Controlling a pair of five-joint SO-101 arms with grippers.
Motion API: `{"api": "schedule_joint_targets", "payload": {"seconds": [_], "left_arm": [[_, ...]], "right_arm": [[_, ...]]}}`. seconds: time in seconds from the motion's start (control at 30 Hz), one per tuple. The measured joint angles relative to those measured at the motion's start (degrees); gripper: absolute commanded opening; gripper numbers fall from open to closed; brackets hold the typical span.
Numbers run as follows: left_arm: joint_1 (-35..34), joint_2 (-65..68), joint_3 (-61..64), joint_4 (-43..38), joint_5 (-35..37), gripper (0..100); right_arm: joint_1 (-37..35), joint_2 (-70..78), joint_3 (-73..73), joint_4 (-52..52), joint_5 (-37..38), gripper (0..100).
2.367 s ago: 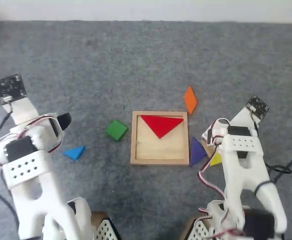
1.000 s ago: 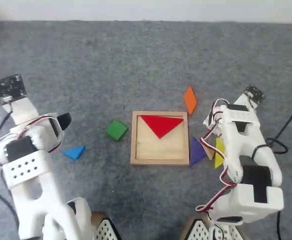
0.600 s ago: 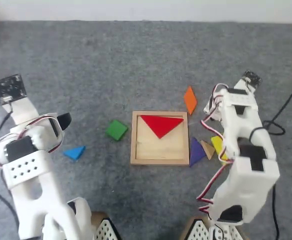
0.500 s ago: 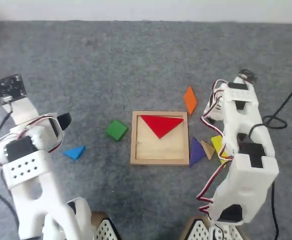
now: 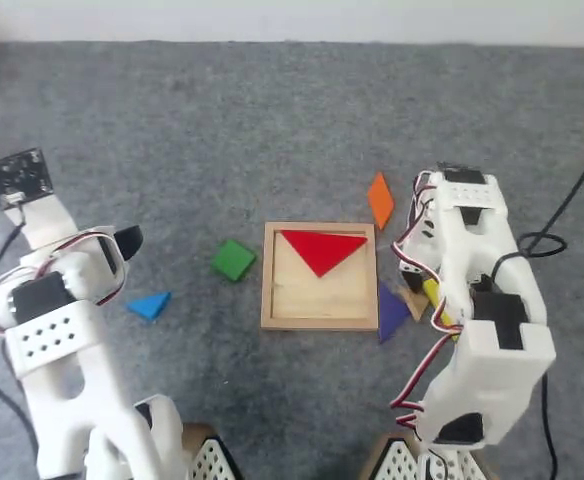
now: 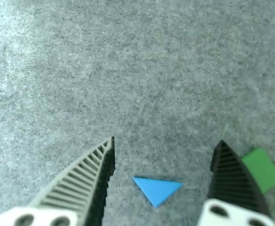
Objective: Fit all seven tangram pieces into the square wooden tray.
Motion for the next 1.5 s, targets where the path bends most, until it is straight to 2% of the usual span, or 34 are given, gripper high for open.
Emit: {"api": "schedule_joint_targets", "payload": {"seconds": [0.5,0.77,1.13,1.33,1.5], "left_arm": [[0.0,0.0,0.0,0.0,0.0,32],[0.0,0.0,0.0,0.0,0.0,32],[0.0,0.0,0.0,0.0,0.0,32],[0.0,0.0,0.0,0.0,0.0,32],[0.0,0.0,0.0,0.0,0.0,32]], "right_arm": [[-0.44,4.22,-1.49,-1.49,2.55,39.2],[1.49,4.31,-2.02,-0.97,2.55,15.8],[3.08,4.13,-2.2,-0.88,2.55,16.9],[3.34,-0.62,-0.97,-0.97,2.55,16.9],[-2.02,-10.02,-0.97,1.85,2.55,16.9]]}}
